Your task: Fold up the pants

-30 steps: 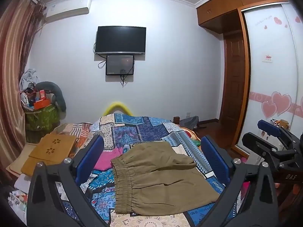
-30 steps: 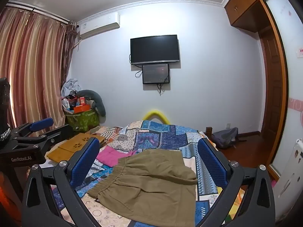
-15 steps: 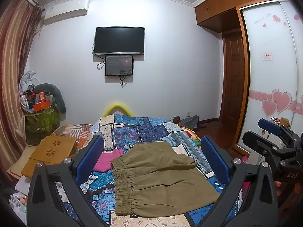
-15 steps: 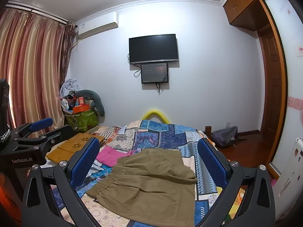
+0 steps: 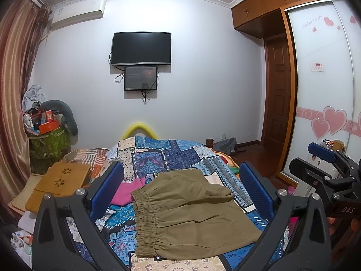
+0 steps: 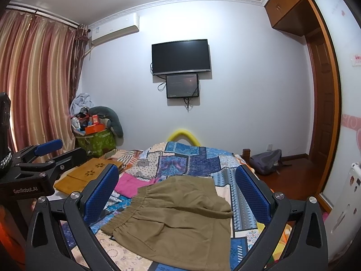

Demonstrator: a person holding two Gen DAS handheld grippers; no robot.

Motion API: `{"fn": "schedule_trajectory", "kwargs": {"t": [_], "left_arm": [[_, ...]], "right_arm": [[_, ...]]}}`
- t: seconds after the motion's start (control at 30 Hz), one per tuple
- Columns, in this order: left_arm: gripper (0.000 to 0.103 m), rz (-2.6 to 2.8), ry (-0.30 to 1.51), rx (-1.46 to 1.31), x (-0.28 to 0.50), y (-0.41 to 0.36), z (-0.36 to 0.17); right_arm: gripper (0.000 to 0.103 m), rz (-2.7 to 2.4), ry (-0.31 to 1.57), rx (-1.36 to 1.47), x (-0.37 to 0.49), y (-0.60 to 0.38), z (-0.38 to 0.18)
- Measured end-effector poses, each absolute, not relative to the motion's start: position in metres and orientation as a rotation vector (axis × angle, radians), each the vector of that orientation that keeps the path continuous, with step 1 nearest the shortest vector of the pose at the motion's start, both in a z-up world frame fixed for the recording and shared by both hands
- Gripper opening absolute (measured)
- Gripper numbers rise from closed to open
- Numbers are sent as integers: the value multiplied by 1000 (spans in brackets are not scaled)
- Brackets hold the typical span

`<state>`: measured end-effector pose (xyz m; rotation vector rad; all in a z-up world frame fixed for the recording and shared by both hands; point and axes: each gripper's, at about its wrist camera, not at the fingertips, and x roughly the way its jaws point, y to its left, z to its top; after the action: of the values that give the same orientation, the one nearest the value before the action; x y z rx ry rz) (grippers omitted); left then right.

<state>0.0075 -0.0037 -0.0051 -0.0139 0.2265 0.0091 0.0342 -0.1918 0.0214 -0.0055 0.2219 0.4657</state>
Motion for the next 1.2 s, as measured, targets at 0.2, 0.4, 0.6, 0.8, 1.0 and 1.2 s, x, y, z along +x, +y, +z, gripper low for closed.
{"fn": "schedule_trajectory", "kwargs": {"t": [0.2,0.4,0.6,0.8,1.0,1.2], "left_arm": [[103,7,230,-18,8,-3,-7],[103,9,231,-17,10,-3,-7],[103,7,234,-21,12,-3,-8],[103,8,235,-21,12,-2,-8],[103,10,233,-19,12,-2,-9],[103,9,233,-19,12,-2,-8]], "right_arm": [[103,462,224,-1,34,-193,22],[103,462,223,0,35,-193,21],[103,461,225,-2,35,-194,21],[103,461,226,-2,35,-194,21],[103,462,226,0,35,-194,21],[103,461,224,0,34,-194,20]]}}
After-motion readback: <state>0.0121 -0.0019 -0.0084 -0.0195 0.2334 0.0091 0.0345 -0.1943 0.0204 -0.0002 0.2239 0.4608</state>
